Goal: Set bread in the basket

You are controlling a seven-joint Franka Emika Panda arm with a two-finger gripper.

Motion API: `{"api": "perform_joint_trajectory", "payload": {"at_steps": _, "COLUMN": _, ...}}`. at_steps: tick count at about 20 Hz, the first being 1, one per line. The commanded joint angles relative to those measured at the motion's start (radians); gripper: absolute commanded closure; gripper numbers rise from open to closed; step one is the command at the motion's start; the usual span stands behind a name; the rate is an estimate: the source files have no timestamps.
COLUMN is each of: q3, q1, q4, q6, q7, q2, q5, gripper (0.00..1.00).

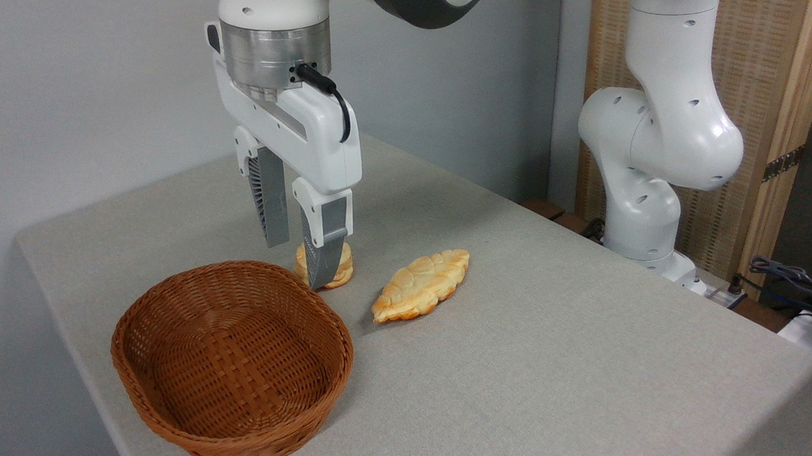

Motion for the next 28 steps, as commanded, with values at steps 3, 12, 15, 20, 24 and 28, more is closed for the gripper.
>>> {"api": "perform_joint_trajectory", "payload": {"at_steps": 3, "q3": 0.027, "q1": -0.008, "q4": 0.01, "q6": -0.053, "q7": 0.023, "q2": -0.012, "q5": -0.002, "gripper": 0.0}}
{"api": "perform_joint_trajectory", "payload": {"at_steps": 12, "q3": 0.027, "q1": -0.008, "q4": 0.01, "q6": -0.059, "q7": 0.024, "q2": -0.012, "q5": -0.002, "gripper": 0.0}}
{"api": "perform_joint_trajectory", "payload": {"at_steps": 15, "q3": 0.027, "q1": -0.008, "q4": 0.01, "q6": -0.062, "q7": 0.024, "q2": -0.012, "q5": -0.002, "gripper": 0.0}}
{"api": "perform_joint_trajectory", "payload": {"at_steps": 20, "q3": 0.027, "q1": -0.008, "q4": 0.01, "q6": -0.082, "q7": 0.023, "q2": -0.012, "q5": -0.002, "gripper": 0.0}}
{"api": "perform_joint_trajectory", "payload": {"at_steps": 24, "q3": 0.027, "q1": -0.008, "q4": 0.008, "q6": -0.115, "q7": 0.023, "q2": -0.012, "q5": -0.002, "gripper": 0.0}}
{"api": "perform_joint_trajectory", "payload": {"at_steps": 28, "q3": 0.022, "q1": -0.01, "q4": 0.001, "q6": -0.142, "q7": 0.021, "q2": -0.006, "q5": -0.002, "gripper": 0.0}}
